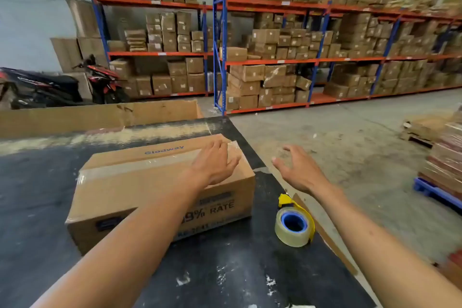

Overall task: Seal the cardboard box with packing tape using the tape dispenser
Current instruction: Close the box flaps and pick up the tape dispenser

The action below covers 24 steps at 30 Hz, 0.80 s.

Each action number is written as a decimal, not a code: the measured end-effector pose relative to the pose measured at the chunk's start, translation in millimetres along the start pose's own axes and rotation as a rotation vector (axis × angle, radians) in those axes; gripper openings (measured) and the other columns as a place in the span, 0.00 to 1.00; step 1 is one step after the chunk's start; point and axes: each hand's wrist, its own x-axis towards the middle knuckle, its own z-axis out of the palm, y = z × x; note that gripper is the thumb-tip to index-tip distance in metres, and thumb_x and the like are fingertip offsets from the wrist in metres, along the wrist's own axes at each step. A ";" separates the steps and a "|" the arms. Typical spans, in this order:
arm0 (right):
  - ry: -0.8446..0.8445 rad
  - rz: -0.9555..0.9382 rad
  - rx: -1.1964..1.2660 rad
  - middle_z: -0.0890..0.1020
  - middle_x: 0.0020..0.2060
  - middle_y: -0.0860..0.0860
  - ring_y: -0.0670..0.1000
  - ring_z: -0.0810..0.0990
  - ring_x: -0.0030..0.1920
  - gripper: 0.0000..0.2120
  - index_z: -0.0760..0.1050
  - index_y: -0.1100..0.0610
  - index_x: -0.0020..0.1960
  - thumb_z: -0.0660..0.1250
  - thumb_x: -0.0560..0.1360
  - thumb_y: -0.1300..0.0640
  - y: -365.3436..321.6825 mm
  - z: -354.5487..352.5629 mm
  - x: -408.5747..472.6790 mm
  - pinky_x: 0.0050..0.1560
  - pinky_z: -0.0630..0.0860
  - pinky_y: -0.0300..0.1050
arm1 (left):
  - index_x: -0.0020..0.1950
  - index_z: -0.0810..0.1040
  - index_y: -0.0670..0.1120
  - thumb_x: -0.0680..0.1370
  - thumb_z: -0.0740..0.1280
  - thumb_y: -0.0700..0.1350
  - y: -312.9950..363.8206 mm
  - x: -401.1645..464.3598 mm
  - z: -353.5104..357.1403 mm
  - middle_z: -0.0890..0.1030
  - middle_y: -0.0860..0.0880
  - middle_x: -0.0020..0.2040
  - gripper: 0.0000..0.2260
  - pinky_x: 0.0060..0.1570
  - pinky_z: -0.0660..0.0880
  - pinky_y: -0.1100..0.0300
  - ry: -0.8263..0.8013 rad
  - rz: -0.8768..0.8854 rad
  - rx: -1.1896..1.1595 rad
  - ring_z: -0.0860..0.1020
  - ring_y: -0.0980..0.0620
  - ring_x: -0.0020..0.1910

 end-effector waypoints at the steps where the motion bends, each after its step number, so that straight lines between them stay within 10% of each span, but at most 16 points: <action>1: -0.005 0.028 -0.009 0.70 0.73 0.52 0.54 0.68 0.72 0.32 0.66 0.53 0.74 0.61 0.77 0.36 10.9 3.3 -2.4 0.69 0.68 0.53 | 0.71 0.69 0.36 0.83 0.53 0.60 5.6 5.3 10.5 0.71 0.36 0.71 0.29 0.70 0.64 0.48 -0.014 -0.005 0.000 0.69 0.39 0.70; 7: -0.192 0.210 -0.102 0.70 0.72 0.55 0.57 0.70 0.70 0.32 0.66 0.56 0.74 0.67 0.74 0.44 83.8 43.3 -11.4 0.67 0.71 0.53 | 0.78 0.55 0.33 0.81 0.49 0.65 29.0 28.9 69.0 0.56 0.33 0.79 0.40 0.77 0.51 0.44 -0.067 -0.091 -0.049 0.53 0.36 0.78; 17: -0.446 0.309 -0.289 0.80 0.58 0.60 0.62 0.79 0.57 0.19 0.74 0.59 0.60 0.70 0.71 0.55 125.4 100.1 4.5 0.52 0.79 0.51 | 0.79 0.54 0.35 0.76 0.43 0.75 25.3 34.0 94.6 0.57 0.35 0.80 0.48 0.77 0.52 0.44 -0.069 -0.148 0.046 0.55 0.39 0.79; 24: -0.394 0.365 0.196 0.83 0.35 0.52 0.54 0.81 0.41 0.02 0.81 0.55 0.37 0.72 0.68 0.61 112.0 78.8 41.3 0.41 0.76 0.44 | 0.80 0.51 0.36 0.74 0.48 0.77 21.6 38.3 99.0 0.54 0.36 0.80 0.51 0.78 0.51 0.45 -0.097 -0.136 0.153 0.53 0.39 0.80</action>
